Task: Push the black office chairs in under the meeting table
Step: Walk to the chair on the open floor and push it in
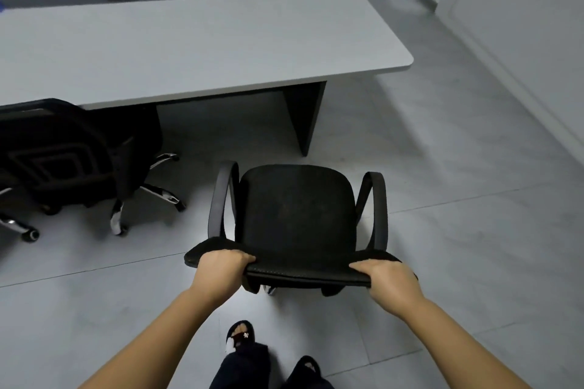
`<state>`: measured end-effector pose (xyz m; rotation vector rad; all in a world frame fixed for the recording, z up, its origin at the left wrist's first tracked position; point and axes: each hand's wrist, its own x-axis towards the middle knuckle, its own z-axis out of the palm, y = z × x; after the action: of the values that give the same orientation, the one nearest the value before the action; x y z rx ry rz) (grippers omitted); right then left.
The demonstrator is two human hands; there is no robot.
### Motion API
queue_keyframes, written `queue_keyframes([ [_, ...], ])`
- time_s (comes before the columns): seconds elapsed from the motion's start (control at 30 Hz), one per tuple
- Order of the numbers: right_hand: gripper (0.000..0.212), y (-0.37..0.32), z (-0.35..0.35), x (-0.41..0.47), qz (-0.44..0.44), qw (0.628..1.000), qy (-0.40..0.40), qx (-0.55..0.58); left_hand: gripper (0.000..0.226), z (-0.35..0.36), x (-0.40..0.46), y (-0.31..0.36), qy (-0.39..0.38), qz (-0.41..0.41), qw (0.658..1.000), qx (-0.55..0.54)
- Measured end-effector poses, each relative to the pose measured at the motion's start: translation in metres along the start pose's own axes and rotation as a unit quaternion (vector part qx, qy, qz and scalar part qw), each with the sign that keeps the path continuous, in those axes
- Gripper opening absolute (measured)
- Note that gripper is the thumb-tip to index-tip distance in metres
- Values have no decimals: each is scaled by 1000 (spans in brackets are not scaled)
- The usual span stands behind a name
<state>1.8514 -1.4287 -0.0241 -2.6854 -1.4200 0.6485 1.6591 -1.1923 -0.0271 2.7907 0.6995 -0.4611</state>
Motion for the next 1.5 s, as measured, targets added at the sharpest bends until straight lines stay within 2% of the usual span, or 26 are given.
queue_keyframes([
  [0.23, 46, -29, -20, 91, -60, 998, -2, -22, 35, -30, 34, -59, 0, -48, 998, 36],
  [0.5, 49, -75, -29, 183, -50, 999, 3, -22, 37, -65, 86, -145, -3, -49, 998, 35],
  [0.73, 55, -95, -59, 244, -40, 997, -34, -59, 33, -85, 136, -193, 19, -17, 998, 49],
  [0.9, 53, -102, -84, 285, -41, 995, -53, -71, 29, -97, 167, -212, 23, -22, 999, 38],
  [1.13, 51, -87, -109, 360, -71, 992, -67, -86, 44, -122, 219, -223, 37, -59, 997, 40],
  [1.3, 50, -72, -139, 409, -97, 987, -88, -93, 38, -133, 261, -228, 35, -81, 996, 28],
  [1.5, 53, -55, -159, 460, -128, 985, -75, -87, 39, -149, 299, -230, 24, -107, 994, 6],
])
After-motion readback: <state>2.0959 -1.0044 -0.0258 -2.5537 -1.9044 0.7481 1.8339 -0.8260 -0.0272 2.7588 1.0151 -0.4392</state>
